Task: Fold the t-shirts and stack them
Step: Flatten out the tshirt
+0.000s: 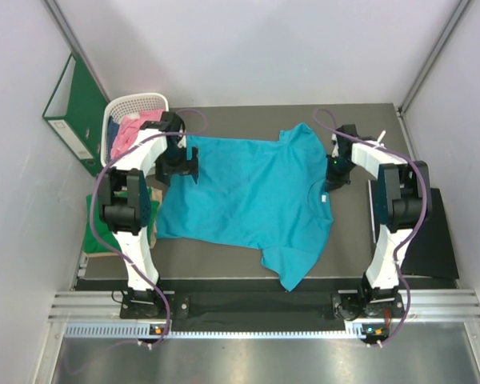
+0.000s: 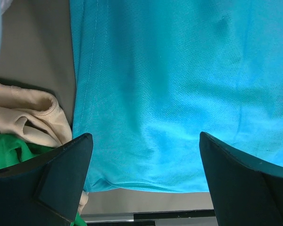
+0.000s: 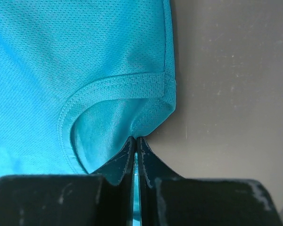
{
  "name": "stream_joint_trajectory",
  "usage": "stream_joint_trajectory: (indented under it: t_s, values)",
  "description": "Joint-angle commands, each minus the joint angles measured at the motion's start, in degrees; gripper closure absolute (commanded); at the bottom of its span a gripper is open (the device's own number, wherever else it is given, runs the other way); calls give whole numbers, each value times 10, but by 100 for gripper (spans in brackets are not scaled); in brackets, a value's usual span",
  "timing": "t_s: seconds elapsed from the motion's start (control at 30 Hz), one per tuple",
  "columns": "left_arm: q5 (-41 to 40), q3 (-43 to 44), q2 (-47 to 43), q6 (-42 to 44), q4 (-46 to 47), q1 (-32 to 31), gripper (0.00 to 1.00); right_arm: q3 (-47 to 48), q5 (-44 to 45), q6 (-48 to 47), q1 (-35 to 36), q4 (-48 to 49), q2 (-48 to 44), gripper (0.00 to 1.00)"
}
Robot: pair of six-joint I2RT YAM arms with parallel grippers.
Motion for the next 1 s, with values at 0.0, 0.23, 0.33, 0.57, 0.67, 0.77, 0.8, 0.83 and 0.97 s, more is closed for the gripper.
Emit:
stream_joint_trajectory:
  t_s: [0.0,0.23,0.33,0.57,0.67,0.77,0.8,0.83,0.97]
  values:
    - [-1,32,-37,-13,-14,1,1,-4,39,-19,12,11,25,100]
    - [-1,50,-36,-19,-22,1,1,49,89,-33,3,-9,38,100]
    - [-4,57,-34,-20,-26,1,1,90,107,-36,1,-23,57,100]
    - [-6,62,-33,-18,-32,1,1,189,143,-35,-5,-45,95,100]
    - [-6,63,-31,-17,-32,1,1,206,154,-35,-7,-40,103,100]
    - [-1,64,-29,-14,-31,1,1,219,159,-36,-7,-38,104,100]
    - [1,68,-29,-12,-32,1,1,223,165,-35,-6,-40,102,100]
    - [1,70,-28,-11,-32,1,1,226,166,-34,-6,-42,97,100]
    - [8,71,-31,-2,-26,1,1,195,171,-35,-6,-26,16,67]
